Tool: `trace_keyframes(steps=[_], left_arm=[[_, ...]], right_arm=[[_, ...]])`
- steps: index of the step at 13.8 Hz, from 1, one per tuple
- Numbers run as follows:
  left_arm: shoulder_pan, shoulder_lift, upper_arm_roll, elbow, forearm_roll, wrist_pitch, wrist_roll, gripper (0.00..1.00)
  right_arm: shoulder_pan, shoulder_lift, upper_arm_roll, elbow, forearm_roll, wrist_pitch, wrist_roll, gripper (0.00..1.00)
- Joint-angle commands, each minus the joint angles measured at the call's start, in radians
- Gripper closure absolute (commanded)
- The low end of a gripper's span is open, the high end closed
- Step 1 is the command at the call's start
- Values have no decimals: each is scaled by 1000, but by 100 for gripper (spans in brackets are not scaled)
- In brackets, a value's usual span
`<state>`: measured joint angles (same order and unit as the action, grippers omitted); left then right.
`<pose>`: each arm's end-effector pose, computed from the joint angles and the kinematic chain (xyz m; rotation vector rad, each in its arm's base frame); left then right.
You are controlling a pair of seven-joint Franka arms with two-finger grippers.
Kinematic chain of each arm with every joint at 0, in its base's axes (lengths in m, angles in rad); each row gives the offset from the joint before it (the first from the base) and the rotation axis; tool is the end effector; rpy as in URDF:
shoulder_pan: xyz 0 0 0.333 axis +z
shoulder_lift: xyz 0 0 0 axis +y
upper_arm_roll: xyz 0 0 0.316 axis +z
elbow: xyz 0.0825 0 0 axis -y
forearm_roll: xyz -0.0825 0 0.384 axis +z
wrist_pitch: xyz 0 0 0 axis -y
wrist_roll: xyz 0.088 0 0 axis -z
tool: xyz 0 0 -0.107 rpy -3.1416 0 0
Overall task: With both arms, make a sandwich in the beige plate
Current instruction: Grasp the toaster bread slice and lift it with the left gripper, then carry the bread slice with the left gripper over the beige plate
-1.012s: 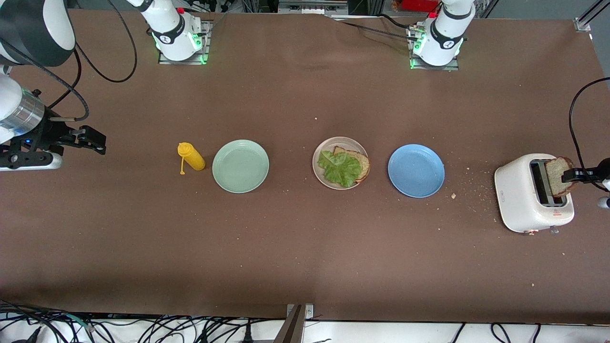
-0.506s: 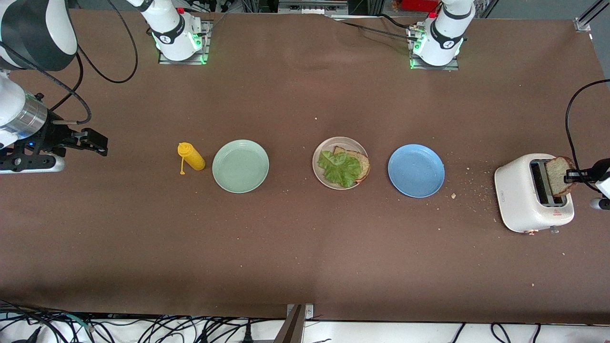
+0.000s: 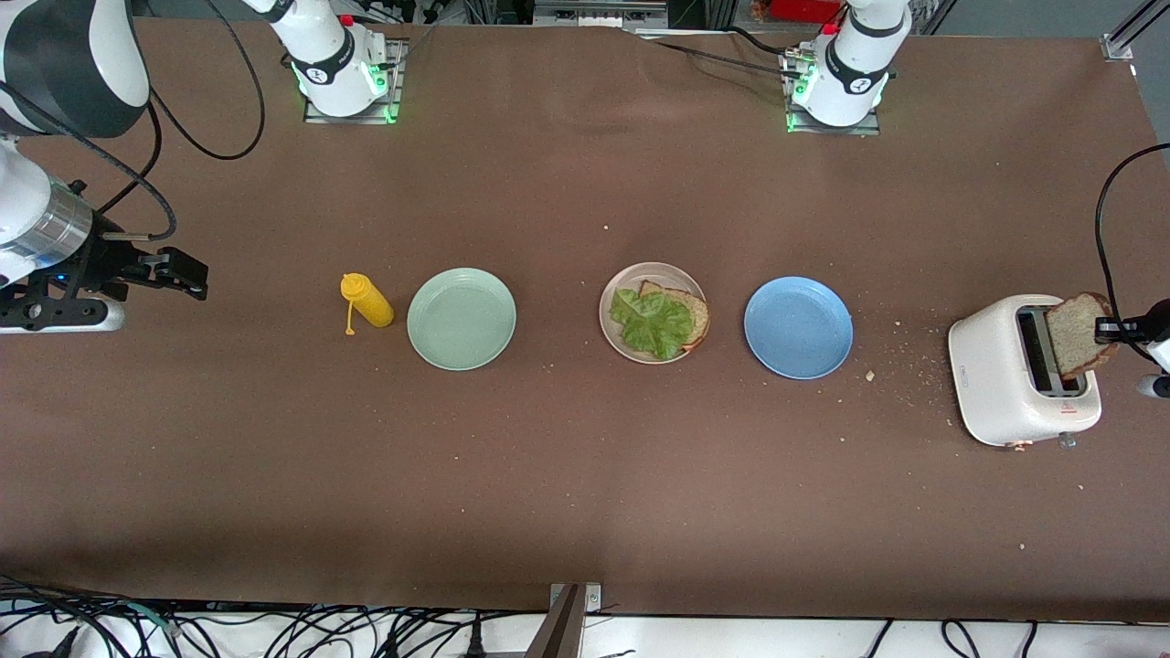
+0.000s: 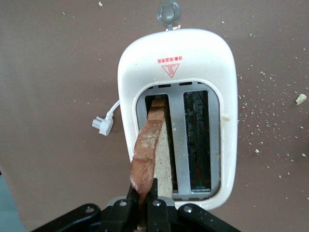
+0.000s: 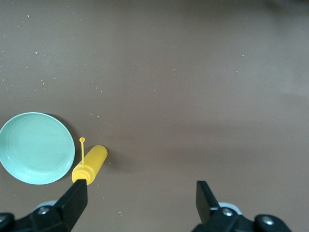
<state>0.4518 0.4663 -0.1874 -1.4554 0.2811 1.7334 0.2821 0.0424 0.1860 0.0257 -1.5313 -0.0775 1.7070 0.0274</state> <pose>0.6360 0.2187 0.4078 -2.9890 0.1142 0.3344 0.6175 0.0335 0.5462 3.0682 0.0786 -0.0104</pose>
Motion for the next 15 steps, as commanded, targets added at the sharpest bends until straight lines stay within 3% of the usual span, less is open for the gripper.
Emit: trace_keyframes(steps=[1,4,8,13,15], left_arm=[[-34,-80,0,4,68,-70,9,100],[-68,-103,-10,82,75,-179,17,100],[-67,-106,-125,133,60,-248,60,100],[-67,-104,-237,127,-119,-296,42,100],[-80,-97,-244,112,-239,-298,-4,100]], right_arm=[[-1,1,2,13,-8,-21,14,0],[-1,1,2,13,1,-18,14,0],[-3,1,0,13,39,-21,16,0],[-13,4,2,13,39,-10,9,0],[-12,23,2,16,38,-10,6,0]])
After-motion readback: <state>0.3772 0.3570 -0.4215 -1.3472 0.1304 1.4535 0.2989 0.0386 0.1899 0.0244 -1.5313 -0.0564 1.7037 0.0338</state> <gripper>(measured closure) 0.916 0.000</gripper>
